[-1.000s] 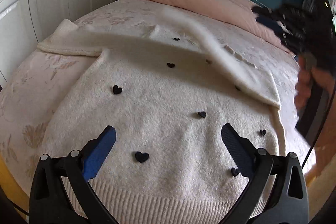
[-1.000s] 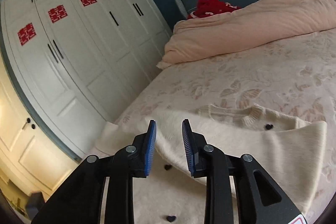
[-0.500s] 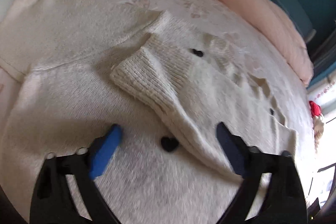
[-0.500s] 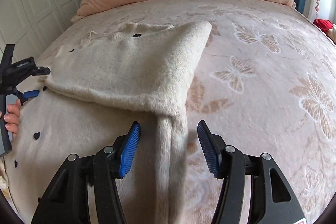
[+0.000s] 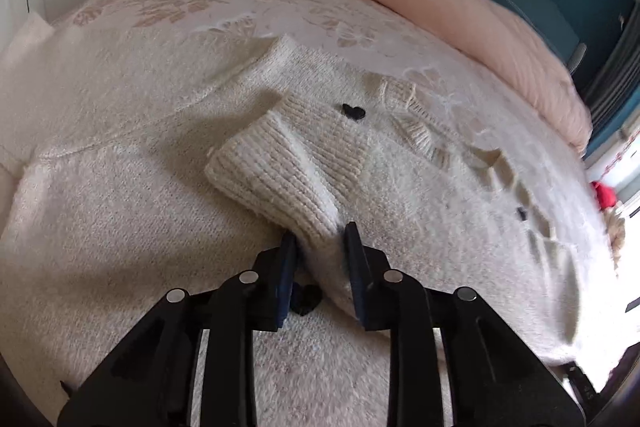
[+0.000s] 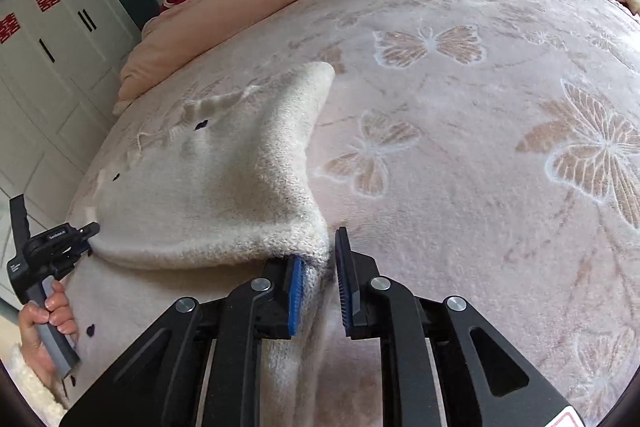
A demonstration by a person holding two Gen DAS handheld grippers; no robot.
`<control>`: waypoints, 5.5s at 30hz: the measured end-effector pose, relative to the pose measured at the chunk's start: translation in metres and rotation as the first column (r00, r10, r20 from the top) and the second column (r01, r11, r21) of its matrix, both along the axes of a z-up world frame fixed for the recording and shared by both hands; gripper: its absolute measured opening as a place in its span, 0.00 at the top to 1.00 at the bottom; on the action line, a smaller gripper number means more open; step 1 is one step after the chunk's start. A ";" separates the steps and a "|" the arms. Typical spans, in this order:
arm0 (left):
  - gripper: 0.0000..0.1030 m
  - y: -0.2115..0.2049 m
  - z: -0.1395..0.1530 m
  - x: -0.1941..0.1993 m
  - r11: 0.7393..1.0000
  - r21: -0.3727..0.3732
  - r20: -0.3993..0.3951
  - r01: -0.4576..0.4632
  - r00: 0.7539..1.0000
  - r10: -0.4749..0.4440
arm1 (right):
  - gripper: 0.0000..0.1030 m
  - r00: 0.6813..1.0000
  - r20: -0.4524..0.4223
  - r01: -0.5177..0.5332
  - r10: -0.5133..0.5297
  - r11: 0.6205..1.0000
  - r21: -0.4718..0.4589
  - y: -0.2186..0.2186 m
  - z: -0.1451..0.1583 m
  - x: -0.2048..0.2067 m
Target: Fold small clothes
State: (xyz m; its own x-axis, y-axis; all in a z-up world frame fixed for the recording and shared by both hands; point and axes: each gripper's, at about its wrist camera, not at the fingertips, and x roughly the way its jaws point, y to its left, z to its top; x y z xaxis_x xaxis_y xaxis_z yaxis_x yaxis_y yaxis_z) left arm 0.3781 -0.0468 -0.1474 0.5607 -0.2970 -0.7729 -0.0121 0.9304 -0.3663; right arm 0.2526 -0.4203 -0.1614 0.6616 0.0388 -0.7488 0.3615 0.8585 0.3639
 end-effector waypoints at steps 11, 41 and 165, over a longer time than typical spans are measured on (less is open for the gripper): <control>0.16 0.276 0.045 -0.005 0.849 -0.052 0.067 -0.525 0.847 0.528 | 0.46 0.991 0.040 -0.124 0.130 0.983 -0.136 0.110 0.061 -0.078; 0.10 -0.029 0.063 -0.075 0.943 -0.259 0.026 0.208 0.978 -0.208 | 0.36 0.991 -0.021 -0.135 0.133 0.983 -0.123 0.133 0.064 -0.114; 0.84 0.168 0.033 -0.360 0.994 -0.066 -0.224 0.090 0.969 -0.103 | 0.90 0.983 -0.159 -0.054 0.092 0.971 0.232 0.089 0.046 -0.360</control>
